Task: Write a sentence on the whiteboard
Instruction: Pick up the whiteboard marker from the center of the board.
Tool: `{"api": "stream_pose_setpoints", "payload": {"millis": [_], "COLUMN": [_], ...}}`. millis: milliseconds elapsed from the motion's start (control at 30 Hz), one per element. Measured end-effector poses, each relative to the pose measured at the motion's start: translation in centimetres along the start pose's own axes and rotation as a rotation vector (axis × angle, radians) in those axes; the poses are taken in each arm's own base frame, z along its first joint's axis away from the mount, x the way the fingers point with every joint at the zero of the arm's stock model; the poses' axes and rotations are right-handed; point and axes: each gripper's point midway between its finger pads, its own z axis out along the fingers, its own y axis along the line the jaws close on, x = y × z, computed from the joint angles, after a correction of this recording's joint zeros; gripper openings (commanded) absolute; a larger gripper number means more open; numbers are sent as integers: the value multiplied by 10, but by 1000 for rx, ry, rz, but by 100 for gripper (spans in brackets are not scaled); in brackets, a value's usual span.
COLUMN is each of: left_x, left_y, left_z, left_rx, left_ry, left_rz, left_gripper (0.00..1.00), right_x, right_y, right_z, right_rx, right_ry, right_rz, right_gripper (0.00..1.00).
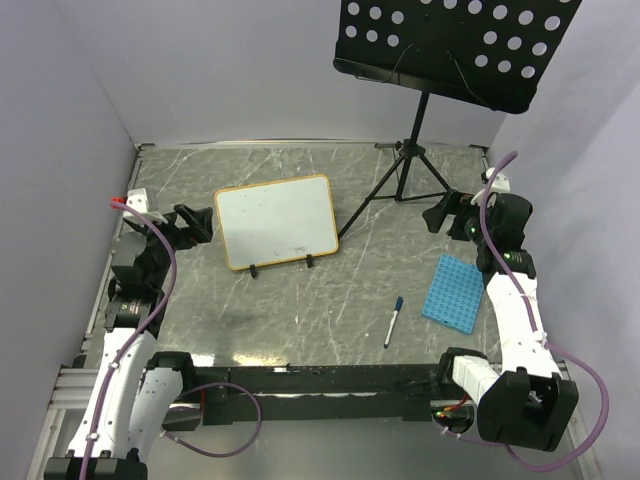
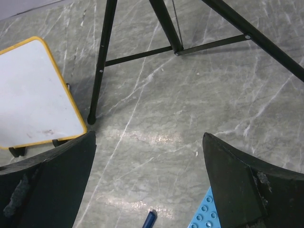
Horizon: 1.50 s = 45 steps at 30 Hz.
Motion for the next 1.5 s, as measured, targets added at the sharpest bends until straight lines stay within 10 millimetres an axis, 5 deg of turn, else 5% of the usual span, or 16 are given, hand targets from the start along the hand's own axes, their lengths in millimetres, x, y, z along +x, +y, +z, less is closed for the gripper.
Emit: {"api": "stream_pose_setpoints", "payload": {"millis": [267, 433, 733, 933, 1167, 1500], "left_x": [4, 14, 34, 41, 37, 37], "left_y": [-12, -15, -25, -32, -36, -37], "left_z": [0, 6, 10, 10, 9, 9], "left_rx": [69, 100, 171, 208, 227, 230], "left_ry": [22, 65, 148, 177, 173, 171], "left_rz": [0, -4, -15, -4, 0, 5], "left_gripper": [97, 97, 97, 97, 97, 97], "right_x": [4, 25, 112, 166, 200, 254], "right_y": [20, 48, 104, 87, 67, 39], "right_z": [-3, -11, -21, -33, -65, -62], "right_rx": [-135, -345, -648, -726, -948, -1203], "right_ry": [5, 38, 324, 567, 533, 736], "right_rz": [-62, -186, -524, -678, -1119, -1523], "right_gripper": [100, 100, 100, 100, 99, 77]}}
